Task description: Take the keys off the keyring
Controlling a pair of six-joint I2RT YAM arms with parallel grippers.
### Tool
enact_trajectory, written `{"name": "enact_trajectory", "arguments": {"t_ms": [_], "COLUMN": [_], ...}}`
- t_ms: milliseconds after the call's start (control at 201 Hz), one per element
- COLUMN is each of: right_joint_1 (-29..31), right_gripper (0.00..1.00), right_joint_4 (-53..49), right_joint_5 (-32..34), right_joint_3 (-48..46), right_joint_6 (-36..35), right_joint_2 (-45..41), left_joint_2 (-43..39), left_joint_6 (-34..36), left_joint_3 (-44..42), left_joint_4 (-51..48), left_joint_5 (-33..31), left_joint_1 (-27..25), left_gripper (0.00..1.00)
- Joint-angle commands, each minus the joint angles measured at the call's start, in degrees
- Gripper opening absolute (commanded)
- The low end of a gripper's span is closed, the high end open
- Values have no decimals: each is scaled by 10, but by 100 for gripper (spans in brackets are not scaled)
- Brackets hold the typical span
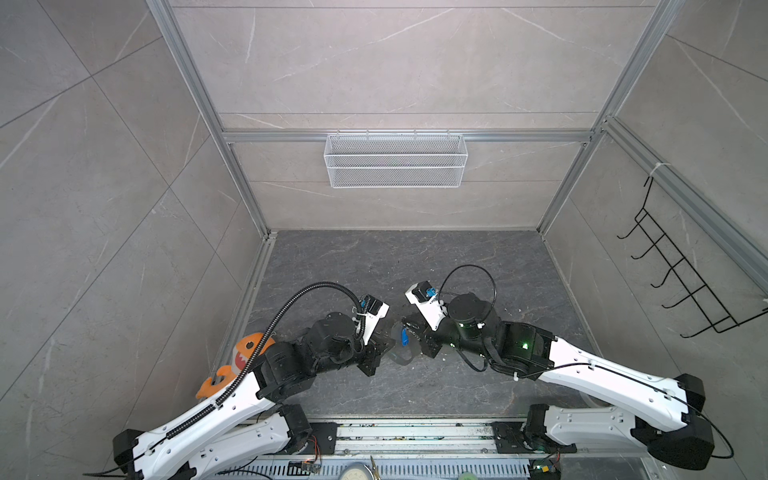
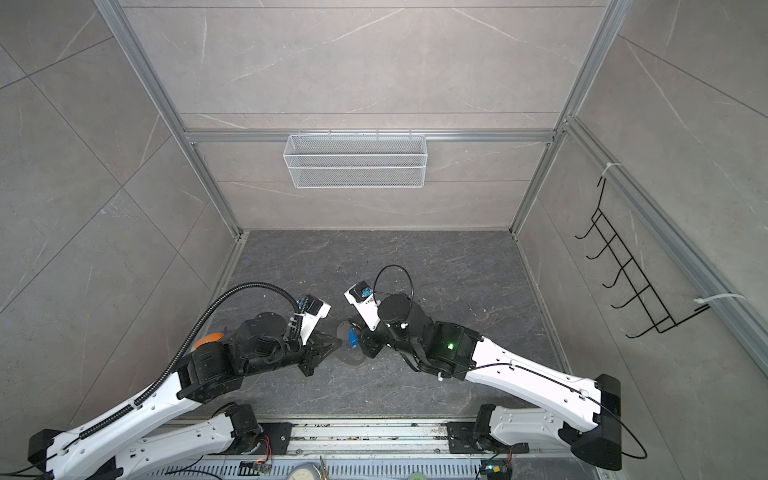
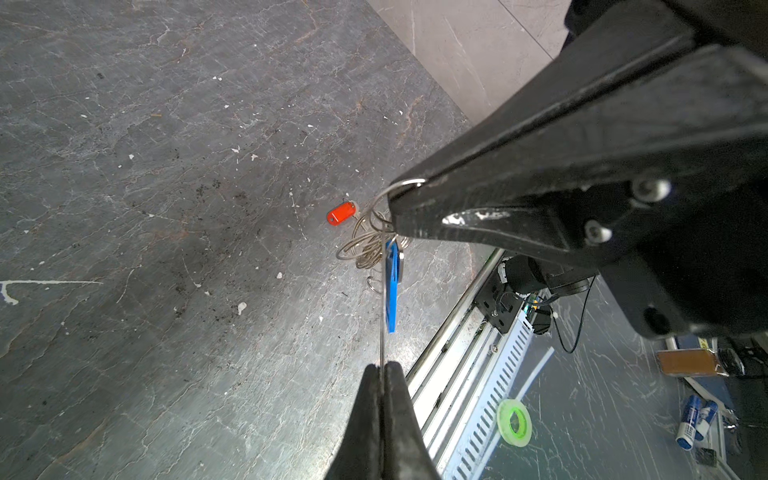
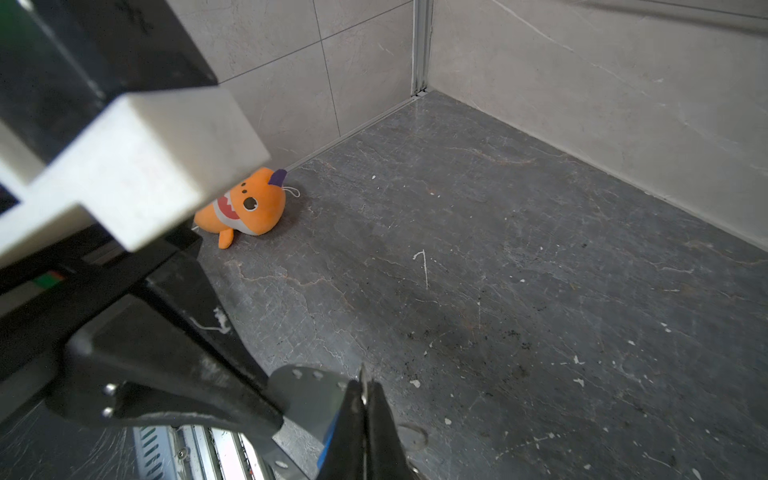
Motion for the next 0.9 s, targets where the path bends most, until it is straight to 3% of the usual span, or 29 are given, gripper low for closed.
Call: {"name": "enact_trajectory", "arguments": {"t_ms": [0,319,448,528,767,892], "right_joint_1": [-9,-32,-41,-47,-63,-65], "right_gripper": [0,0,0,0,0,0], "right_joint_4": [-10,-19,-27,-41,-82,-52], "right_joint_5": [-24,-84,-110,-121,-136,-175], "right_joint_3": [0,5,8,14,29,16], "right_joint_6": [14,39,64,80,114,84], "right_joint_2": [-20,-25,-25,-19,-16,-29], "left_joint_2": [-10,-14,-17,-17,-54,-86], "left_joint_6": [10,18,20,22,22,29], "left_joint_3": [22,27,24,22,10,-6], "left_joint_4": [6,-6,-9,-10,-15,14], "left_joint_5": [9,0,-17,-31,-83,-46], "left_joint_1": [0,0,1,1,1,0], "left_gripper": [0,0,27,37,40,43]}}
